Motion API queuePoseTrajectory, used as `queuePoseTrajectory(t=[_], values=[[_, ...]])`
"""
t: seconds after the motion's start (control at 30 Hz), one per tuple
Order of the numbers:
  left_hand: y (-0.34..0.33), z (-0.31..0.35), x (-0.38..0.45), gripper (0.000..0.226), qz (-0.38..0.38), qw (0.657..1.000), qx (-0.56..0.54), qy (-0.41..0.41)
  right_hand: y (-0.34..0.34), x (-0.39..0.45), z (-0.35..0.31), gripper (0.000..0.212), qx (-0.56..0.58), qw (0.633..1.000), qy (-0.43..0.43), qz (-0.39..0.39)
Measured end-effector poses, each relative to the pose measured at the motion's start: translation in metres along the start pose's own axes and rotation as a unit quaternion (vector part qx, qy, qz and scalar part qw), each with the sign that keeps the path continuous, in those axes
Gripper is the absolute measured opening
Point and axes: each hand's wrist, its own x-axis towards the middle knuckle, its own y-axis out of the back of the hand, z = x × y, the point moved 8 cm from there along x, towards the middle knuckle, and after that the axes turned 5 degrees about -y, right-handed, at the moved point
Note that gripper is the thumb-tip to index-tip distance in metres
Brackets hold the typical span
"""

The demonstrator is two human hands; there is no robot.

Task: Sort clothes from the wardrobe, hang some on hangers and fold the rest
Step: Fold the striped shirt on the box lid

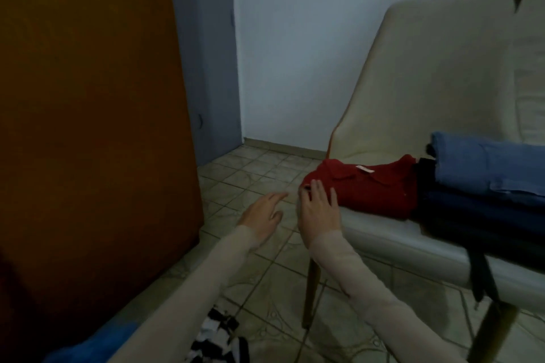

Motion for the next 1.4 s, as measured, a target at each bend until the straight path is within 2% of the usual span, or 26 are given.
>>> queuePoseTrajectory(t=[0.17, 0.37, 0.43, 0.57, 0.7, 0.83, 0.9, 0.97, 1.03, 1.07, 1.13, 1.2, 1.23, 1.33, 1.4], values=[[0.030, -0.099, -0.079, 0.038, -0.007, 0.989, -0.030, 0.145, -0.035, -0.009, -0.085, 0.044, 0.049, 0.995, 0.085, -0.033], [0.033, -0.204, -0.176, 0.020, -0.035, 0.946, -0.064, 0.315, -0.104, -0.027, -0.165, 0.042, 0.083, 0.973, 0.129, -0.174], [0.027, -0.226, -0.194, 0.025, -0.051, 0.934, -0.063, 0.347, -0.130, -0.030, -0.185, 0.041, 0.082, 0.964, 0.139, -0.211], [0.003, -0.260, -0.214, 0.032, -0.068, 0.918, -0.060, 0.386, -0.186, -0.038, -0.213, 0.042, 0.059, 0.949, 0.139, -0.278], [-0.030, -0.285, -0.223, 0.031, -0.098, 0.897, -0.073, 0.424, -0.234, -0.044, -0.232, 0.042, 0.091, 0.926, 0.130, -0.343], [-0.051, -0.298, -0.226, 0.029, -0.109, 0.892, -0.097, 0.427, -0.277, -0.042, -0.241, 0.073, 0.157, 0.909, 0.079, -0.377], [-0.055, -0.301, -0.228, 0.028, -0.117, 0.895, -0.096, 0.420, -0.295, -0.038, -0.243, 0.082, 0.145, 0.911, 0.055, -0.382], [-0.057, -0.304, -0.229, 0.029, -0.117, 0.898, -0.094, 0.415, -0.310, -0.041, -0.241, 0.072, 0.074, 0.918, 0.056, -0.385], [-0.058, -0.307, -0.232, 0.029, -0.113, 0.899, -0.096, 0.413, -0.318, -0.043, -0.240, 0.025, 0.004, 0.931, 0.078, -0.355], [-0.057, -0.308, -0.233, 0.029, -0.112, 0.898, -0.099, 0.413, -0.319, -0.043, -0.240, 0.017, -0.017, 0.938, 0.082, -0.336], [-0.056, -0.308, -0.234, 0.031, -0.104, 0.898, -0.107, 0.414, -0.324, -0.042, -0.237, 0.021, -0.005, 0.943, 0.083, -0.324], [-0.053, -0.307, -0.235, 0.032, -0.098, 0.896, -0.108, 0.419, -0.332, -0.041, -0.233, 0.062, 0.041, 0.932, 0.061, -0.354], [-0.051, -0.306, -0.236, 0.032, -0.096, 0.896, -0.107, 0.421, -0.335, -0.042, -0.232, 0.065, 0.052, 0.926, 0.056, -0.369], [-0.050, -0.306, -0.241, 0.029, -0.098, 0.891, -0.112, 0.429, -0.327, -0.040, -0.233, 0.029, 0.019, 0.939, 0.071, -0.336], [-0.047, -0.307, -0.245, 0.028, -0.100, 0.884, -0.117, 0.441, -0.314, -0.036, -0.234, 0.027, 0.037, 0.945, 0.063, -0.318]])
